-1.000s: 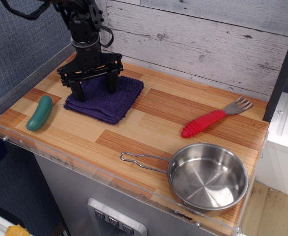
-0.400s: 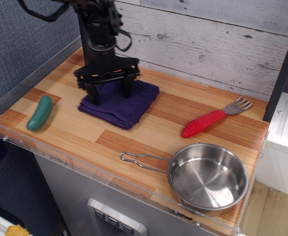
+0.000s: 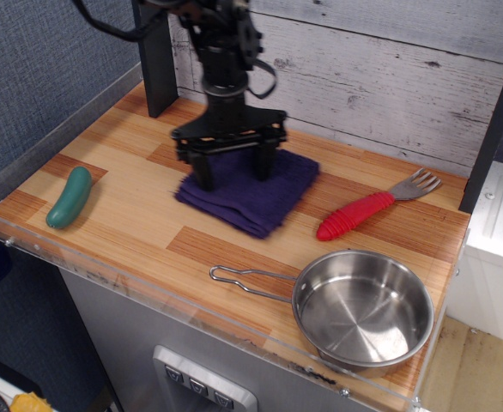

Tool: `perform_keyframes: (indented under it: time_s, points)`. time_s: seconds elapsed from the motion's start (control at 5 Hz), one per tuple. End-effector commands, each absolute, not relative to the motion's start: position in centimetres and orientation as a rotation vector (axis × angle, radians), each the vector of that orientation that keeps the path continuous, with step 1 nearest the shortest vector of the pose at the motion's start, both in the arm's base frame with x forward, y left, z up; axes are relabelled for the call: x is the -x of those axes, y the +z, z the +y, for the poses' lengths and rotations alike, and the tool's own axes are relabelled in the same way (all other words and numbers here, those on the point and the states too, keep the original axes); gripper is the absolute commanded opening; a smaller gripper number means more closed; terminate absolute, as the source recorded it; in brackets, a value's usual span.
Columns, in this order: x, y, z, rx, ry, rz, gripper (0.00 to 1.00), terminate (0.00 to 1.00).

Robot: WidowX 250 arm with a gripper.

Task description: Move the purple cloth to the left of the red fork

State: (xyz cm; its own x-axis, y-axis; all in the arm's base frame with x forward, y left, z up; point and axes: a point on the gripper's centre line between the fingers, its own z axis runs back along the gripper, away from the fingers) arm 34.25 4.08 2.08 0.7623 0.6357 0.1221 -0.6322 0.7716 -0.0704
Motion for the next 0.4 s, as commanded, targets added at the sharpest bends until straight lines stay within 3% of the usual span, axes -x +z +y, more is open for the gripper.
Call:
perform_keyframes:
  time_s: [0.0,0.2]
  points:
    - [-34.31,3.37,0.27,0.054,0.597,-0.174,1.0,0.0]
    - [-34.43,3.47,0.09,0.052,0.591,-0.179,1.0,0.0]
